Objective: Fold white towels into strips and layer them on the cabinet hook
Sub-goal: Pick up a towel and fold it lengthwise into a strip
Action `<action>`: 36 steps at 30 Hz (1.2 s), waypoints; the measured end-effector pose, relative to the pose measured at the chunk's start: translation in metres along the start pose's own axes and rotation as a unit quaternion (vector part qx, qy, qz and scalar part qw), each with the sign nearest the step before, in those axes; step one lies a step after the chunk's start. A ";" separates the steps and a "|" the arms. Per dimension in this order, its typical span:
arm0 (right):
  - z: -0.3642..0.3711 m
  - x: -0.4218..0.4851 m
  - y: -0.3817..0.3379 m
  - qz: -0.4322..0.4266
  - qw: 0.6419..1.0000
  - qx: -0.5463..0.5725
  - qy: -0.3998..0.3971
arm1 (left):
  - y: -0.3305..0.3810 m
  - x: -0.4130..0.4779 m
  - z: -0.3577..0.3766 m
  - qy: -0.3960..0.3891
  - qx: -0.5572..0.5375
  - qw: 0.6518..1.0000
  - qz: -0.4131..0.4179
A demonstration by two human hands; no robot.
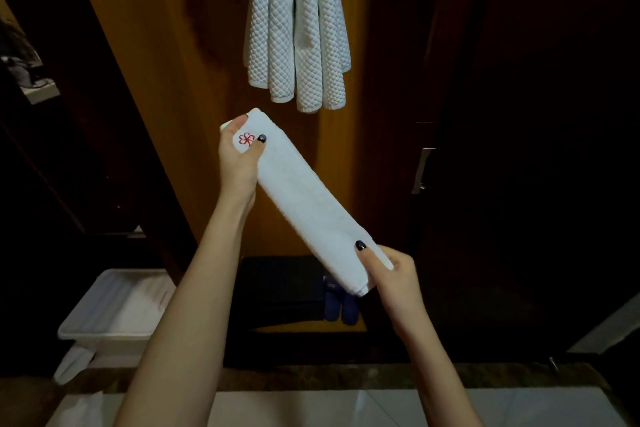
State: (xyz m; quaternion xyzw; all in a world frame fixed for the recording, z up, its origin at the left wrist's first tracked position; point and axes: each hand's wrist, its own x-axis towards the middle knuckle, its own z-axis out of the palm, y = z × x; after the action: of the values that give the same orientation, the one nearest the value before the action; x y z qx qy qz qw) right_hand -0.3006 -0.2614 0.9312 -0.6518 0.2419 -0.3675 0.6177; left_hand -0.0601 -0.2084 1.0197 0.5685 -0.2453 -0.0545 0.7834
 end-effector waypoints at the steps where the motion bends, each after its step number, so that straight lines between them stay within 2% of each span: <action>1: -0.002 0.001 0.003 -0.005 1.000 0.004 0.020 | -0.003 0.000 0.000 0.010 0.004 1.000 0.002; 5: -0.006 0.005 0.012 -0.010 0.996 0.038 0.076 | -0.014 -0.002 -0.002 0.016 0.016 1.000 0.005; 7: -0.012 0.007 0.015 -0.019 0.996 0.021 0.082 | -0.018 0.000 -0.006 0.002 0.012 1.000 0.000; 11: -0.033 0.023 0.008 -0.041 0.998 -0.004 0.046 | -0.022 0.010 -0.015 -0.040 0.014 0.999 -0.032; 18: -0.039 0.105 -0.050 -0.018 1.000 0.019 0.002 | 0.017 0.049 -0.020 -0.055 -0.012 0.997 -0.057; 22: -0.036 0.162 -0.100 -0.078 0.996 -0.040 -0.019 | 0.058 0.085 -0.013 -0.075 0.019 0.997 -0.008; 28: -0.034 0.246 -0.189 -0.160 0.987 -0.009 -0.030 | 0.123 0.150 0.003 -0.126 0.026 0.989 0.072; 32: -0.032 0.303 -0.246 -0.193 0.978 -0.004 -0.075 | 0.164 0.208 0.014 -0.171 0.039 0.980 0.091; 36: -0.015 0.357 -0.298 -0.222 0.969 0.005 -0.105 | 0.193 0.262 0.027 -0.159 0.024 0.979 0.126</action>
State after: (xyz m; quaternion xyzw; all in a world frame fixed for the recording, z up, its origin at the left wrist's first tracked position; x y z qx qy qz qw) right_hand -0.1348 -0.5101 1.2875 -0.7213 0.0232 -0.4264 0.5454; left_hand 0.1196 -0.2600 1.2881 0.5359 -0.4378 -0.0395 0.7208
